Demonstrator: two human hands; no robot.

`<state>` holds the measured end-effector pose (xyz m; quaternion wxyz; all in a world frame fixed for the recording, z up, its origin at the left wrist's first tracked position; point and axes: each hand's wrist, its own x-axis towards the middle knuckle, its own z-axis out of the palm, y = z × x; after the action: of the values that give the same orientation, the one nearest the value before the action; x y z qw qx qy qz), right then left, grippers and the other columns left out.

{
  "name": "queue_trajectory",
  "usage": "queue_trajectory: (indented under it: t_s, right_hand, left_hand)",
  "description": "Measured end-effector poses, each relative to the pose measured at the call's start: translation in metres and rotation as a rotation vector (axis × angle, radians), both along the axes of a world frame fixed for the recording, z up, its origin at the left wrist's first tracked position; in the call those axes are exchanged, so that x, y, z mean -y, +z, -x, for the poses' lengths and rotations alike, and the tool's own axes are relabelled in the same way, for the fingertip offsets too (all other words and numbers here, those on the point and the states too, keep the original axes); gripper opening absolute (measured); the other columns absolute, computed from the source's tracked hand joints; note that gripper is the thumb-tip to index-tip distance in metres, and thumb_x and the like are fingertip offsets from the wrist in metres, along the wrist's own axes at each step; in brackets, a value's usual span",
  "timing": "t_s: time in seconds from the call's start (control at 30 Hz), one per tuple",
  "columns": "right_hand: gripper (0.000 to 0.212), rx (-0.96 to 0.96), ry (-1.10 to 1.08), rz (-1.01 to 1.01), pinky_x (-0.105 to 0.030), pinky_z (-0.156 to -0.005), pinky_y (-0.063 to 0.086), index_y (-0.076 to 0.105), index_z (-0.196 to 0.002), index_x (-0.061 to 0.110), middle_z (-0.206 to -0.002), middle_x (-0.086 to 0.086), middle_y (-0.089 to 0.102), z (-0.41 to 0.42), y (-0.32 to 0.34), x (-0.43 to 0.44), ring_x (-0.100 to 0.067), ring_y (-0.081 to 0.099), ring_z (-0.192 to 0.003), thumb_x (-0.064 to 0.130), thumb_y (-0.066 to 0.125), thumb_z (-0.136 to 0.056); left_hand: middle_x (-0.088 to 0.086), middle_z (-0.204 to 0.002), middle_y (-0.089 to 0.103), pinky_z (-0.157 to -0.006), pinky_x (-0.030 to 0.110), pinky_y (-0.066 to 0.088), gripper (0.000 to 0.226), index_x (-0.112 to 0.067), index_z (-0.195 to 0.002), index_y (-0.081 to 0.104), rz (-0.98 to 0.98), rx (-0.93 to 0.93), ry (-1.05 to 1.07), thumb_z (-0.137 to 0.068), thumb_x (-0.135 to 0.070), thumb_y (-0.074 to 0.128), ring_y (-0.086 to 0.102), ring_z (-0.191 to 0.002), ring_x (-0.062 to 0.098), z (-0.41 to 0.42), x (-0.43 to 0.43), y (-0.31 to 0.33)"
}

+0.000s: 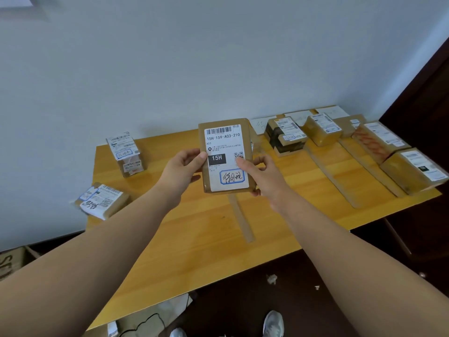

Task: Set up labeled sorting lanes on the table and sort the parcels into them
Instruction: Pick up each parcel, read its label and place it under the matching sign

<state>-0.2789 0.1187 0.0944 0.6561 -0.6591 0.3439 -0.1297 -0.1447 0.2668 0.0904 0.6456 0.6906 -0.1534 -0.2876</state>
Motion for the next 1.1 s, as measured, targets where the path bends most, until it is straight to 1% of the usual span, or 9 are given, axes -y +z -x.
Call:
queue_trajectory:
  t_s: [0.1, 0.27, 0.37, 0.5, 0.6, 0.7, 0.83, 0.93, 1.1]
  right_hand:
    - [0.039, -0.007, 0.027, 0.023, -0.029, -0.056, 0.045, 0.043, -0.092, 0.025, -0.083, 0.001, 0.072, 0.017, 0.001, 0.038, -0.014, 0.064, -0.070, 0.048, 0.072, -0.079]
    - [0.042, -0.030, 0.084, 0.044, -0.031, -0.059, 0.047, 0.041, -0.093, 0.023, -0.091, -0.003, 0.073, 0.043, 0.003, 0.098, -0.018, 0.065, -0.076, 0.050, 0.070, -0.079]
    - [0.042, -0.046, 0.122, 0.050, -0.033, -0.061, 0.047, 0.041, -0.091, 0.026, -0.094, -0.002, 0.073, 0.057, 0.003, 0.129, -0.018, 0.065, -0.079, 0.053, 0.070, -0.078]
    - [0.046, -0.074, 0.142, 0.065, -0.029, -0.058, 0.047, 0.043, -0.099, 0.020, -0.091, 0.001, 0.071, 0.077, 0.003, 0.162, -0.014, 0.064, -0.075, 0.052, 0.070, -0.080]
    - [0.051, -0.100, 0.118, 0.079, -0.028, -0.059, 0.047, 0.046, -0.106, 0.017, -0.090, 0.003, 0.072, 0.088, -0.002, 0.182, -0.013, 0.064, -0.076, 0.053, 0.070, -0.079]
    - [0.050, -0.146, 0.093, 0.026, -0.028, -0.057, 0.043, 0.043, -0.101, 0.018, -0.094, -0.001, 0.074, 0.095, -0.012, 0.199, -0.014, 0.061, -0.074, 0.053, 0.070, -0.079]
    - [0.049, -0.212, 0.023, -0.031, -0.027, -0.055, 0.040, 0.042, -0.096, 0.022, -0.094, -0.002, 0.074, 0.102, -0.027, 0.220, -0.014, 0.059, -0.071, 0.056, 0.071, -0.076]
    - [0.050, -0.247, -0.039, -0.043, -0.027, -0.055, 0.043, 0.043, -0.095, 0.022, -0.095, -0.002, 0.073, 0.104, -0.035, 0.237, -0.017, 0.059, -0.076, 0.058, 0.070, -0.075]
    - [0.052, -0.272, -0.087, -0.044, -0.028, -0.058, 0.045, 0.043, -0.098, 0.021, -0.096, -0.002, 0.072, 0.095, -0.043, 0.262, -0.020, 0.059, -0.080, 0.060, 0.070, -0.075]
  left_hand:
    - [0.001, -0.114, 0.069, -0.097, 0.042, 0.050, 0.037, -0.013, -0.124, 0.056, 0.008, -0.006, 0.032, -0.092, -0.030, 0.061, 0.064, -0.108, 0.019, 0.022, 0.034, 0.000]
    - [-0.002, -0.109, 0.070, -0.096, 0.040, 0.051, 0.026, -0.018, -0.115, 0.059, 0.022, -0.015, 0.073, -0.092, -0.029, 0.060, 0.065, -0.103, 0.017, 0.058, 0.088, 0.002]
    - [-0.002, -0.109, 0.070, -0.096, 0.041, 0.051, 0.019, -0.023, -0.109, 0.060, 0.010, -0.013, 0.090, -0.092, -0.031, 0.061, 0.065, -0.105, 0.018, 0.074, 0.113, -0.001]
    - [-0.002, -0.109, 0.071, -0.093, 0.038, 0.052, 0.030, -0.017, -0.117, 0.059, -0.011, -0.036, 0.095, -0.091, -0.031, 0.062, 0.066, -0.103, 0.017, 0.092, 0.144, -0.006]
    - [-0.002, -0.104, 0.070, -0.084, 0.031, 0.052, 0.032, -0.015, -0.118, 0.059, -0.047, -0.036, 0.073, -0.091, -0.032, 0.062, 0.065, -0.097, 0.016, 0.102, 0.166, -0.010]
    - [0.000, -0.103, 0.069, -0.077, 0.027, 0.051, 0.029, -0.014, -0.114, 0.060, -0.118, -0.034, 0.056, -0.090, -0.031, 0.063, 0.064, -0.093, 0.016, 0.105, 0.187, -0.015]
    - [0.007, -0.109, 0.066, -0.077, 0.028, 0.051, 0.016, -0.014, -0.108, 0.061, -0.203, -0.034, 0.047, -0.095, -0.023, 0.057, 0.063, -0.085, 0.015, 0.102, 0.210, -0.023]
    - [0.006, -0.107, 0.066, -0.074, 0.026, 0.051, 0.018, -0.012, -0.110, 0.060, -0.226, -0.032, 0.036, -0.096, -0.021, 0.054, 0.062, -0.082, 0.014, 0.096, 0.221, -0.026]
    - [0.004, -0.103, 0.066, -0.074, 0.026, 0.051, 0.018, -0.014, -0.111, 0.060, -0.238, -0.048, 0.008, -0.097, -0.021, 0.052, 0.061, -0.084, 0.015, 0.080, 0.235, -0.031]
